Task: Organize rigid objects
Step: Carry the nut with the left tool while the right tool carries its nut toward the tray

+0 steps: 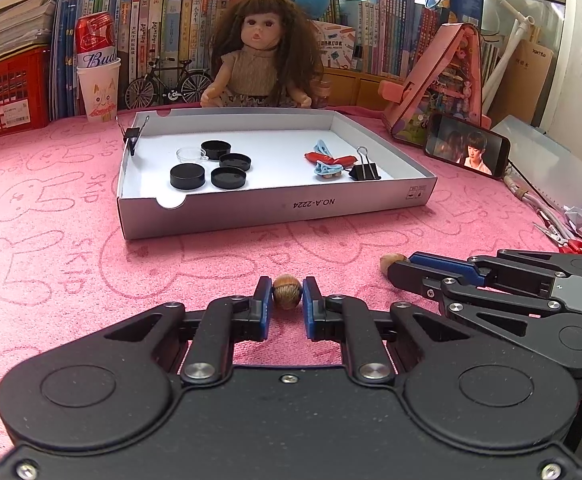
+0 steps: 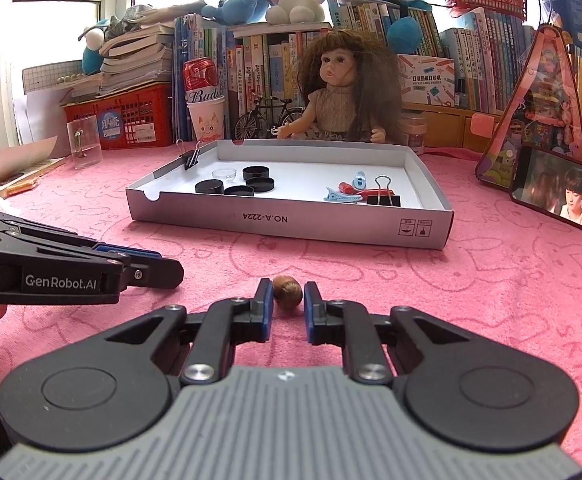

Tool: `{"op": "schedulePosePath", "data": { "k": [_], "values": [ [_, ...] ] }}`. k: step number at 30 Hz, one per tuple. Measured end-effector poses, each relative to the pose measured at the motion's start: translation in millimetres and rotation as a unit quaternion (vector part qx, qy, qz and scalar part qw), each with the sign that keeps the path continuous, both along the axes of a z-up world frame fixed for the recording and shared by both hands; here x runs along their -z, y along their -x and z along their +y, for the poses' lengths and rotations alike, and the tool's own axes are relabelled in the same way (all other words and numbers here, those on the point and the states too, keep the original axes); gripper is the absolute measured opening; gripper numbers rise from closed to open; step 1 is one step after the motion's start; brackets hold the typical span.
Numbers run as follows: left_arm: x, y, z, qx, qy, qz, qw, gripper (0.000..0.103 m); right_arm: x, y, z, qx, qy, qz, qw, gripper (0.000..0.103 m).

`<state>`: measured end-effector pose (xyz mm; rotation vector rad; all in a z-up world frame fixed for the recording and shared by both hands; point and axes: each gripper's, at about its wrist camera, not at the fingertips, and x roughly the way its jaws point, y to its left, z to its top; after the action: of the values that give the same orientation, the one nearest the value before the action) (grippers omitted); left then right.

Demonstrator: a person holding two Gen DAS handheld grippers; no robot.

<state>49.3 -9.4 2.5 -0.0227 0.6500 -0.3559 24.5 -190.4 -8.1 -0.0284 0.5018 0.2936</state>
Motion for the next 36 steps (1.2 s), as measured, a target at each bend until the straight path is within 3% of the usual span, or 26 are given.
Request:
{"op": "schedulePosePath", "data": {
  "k": [31, 33, 34, 36],
  "values": [
    [-13.7, -10.2, 3.3, -0.021, 0.004, -0.015, 0.9997, 0.015, -11.7, -8.2, -6.9, 0.013, -0.015, -0.003, 1.000, 0.018],
    [-12.0, -9.9, 2.9, -0.021, 0.003, -0.013, 0.9997, 0.015, -10.3, -7.2, -5.5, 0.008, -0.013, -0.002, 1.000, 0.021],
    [-11.1, -9.8, 3.1, -0.021, 0.003, -0.012, 0.9997, 0.015, -10.7, -7.2, -4.4, 0.008, -0.010, -0.003, 1.000, 0.030],
    [-9.9, -9.9, 3.4, -0.022, 0.004, -0.010, 0.9997, 0.015, -9.6, -6.2, -2.7, 0.004, -0.008, -0.002, 1.000, 0.033]
  ]
}}
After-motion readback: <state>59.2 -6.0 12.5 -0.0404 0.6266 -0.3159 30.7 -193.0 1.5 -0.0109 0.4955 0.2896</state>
